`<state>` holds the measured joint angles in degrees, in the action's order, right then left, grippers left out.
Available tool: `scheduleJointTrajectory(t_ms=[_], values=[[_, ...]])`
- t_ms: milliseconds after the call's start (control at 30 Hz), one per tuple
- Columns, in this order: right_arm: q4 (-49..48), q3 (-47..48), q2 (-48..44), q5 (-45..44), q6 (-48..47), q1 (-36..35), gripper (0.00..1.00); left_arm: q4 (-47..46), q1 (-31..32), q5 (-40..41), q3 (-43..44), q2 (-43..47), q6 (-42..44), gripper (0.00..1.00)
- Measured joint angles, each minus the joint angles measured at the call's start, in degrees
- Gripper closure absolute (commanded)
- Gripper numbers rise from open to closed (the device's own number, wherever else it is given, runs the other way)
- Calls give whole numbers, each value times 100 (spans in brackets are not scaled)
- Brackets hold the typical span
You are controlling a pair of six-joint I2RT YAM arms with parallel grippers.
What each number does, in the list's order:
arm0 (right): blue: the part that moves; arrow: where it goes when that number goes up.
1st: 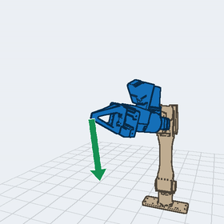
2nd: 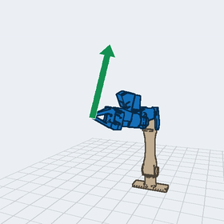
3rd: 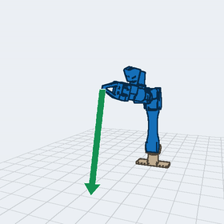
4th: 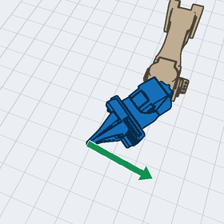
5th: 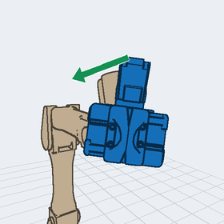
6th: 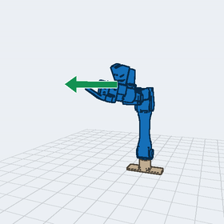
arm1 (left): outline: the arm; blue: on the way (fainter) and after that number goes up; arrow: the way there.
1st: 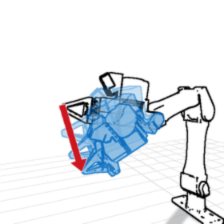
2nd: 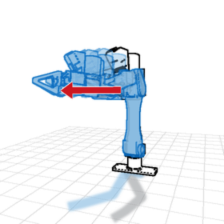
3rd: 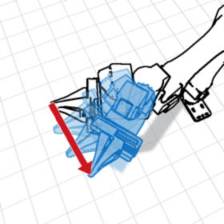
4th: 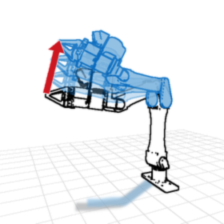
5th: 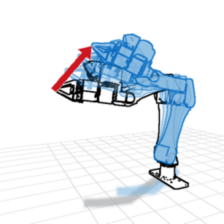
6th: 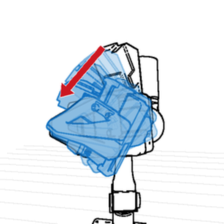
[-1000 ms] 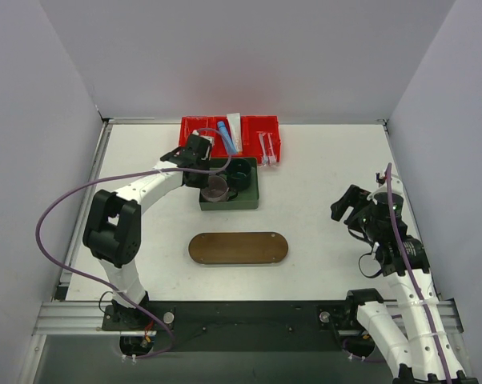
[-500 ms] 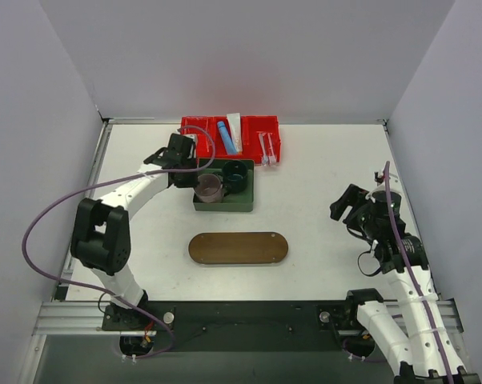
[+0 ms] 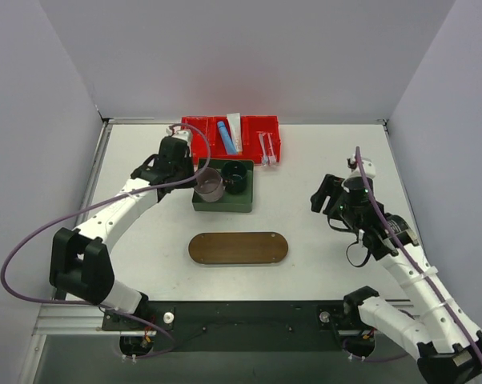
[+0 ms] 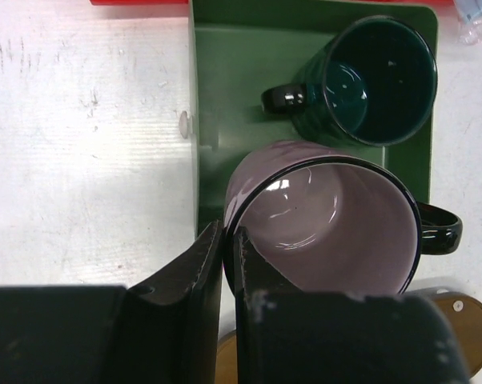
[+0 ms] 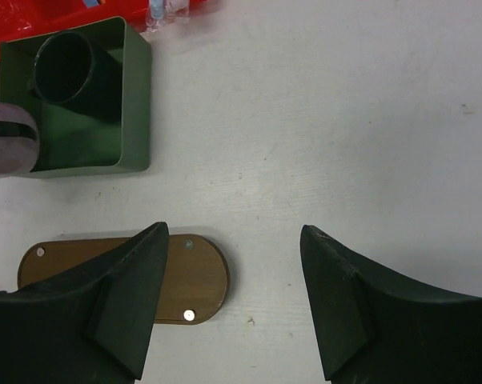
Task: Prepare toiletry sets of a toothbrush and toothpaste on the tray
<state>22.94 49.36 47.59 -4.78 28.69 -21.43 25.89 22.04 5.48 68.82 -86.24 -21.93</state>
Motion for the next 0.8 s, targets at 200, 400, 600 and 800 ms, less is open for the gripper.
scheduleJointTrajectory(t_ms=[200,400,600,800], values=[[-149,975,1176,-732,136,-1318,46,-9,535,433,-374,535,-7,100],[-310,2118,2603,-1226,258,-2452,52,-131,866,787,-584,962,-26,100],[-365,3152,3919,-1709,527,-3327,52,-365,1043,1233,-852,1266,-72,100],[-385,3416,4459,-1843,986,-3521,53,-448,1287,1377,-1073,1390,-197,100]])
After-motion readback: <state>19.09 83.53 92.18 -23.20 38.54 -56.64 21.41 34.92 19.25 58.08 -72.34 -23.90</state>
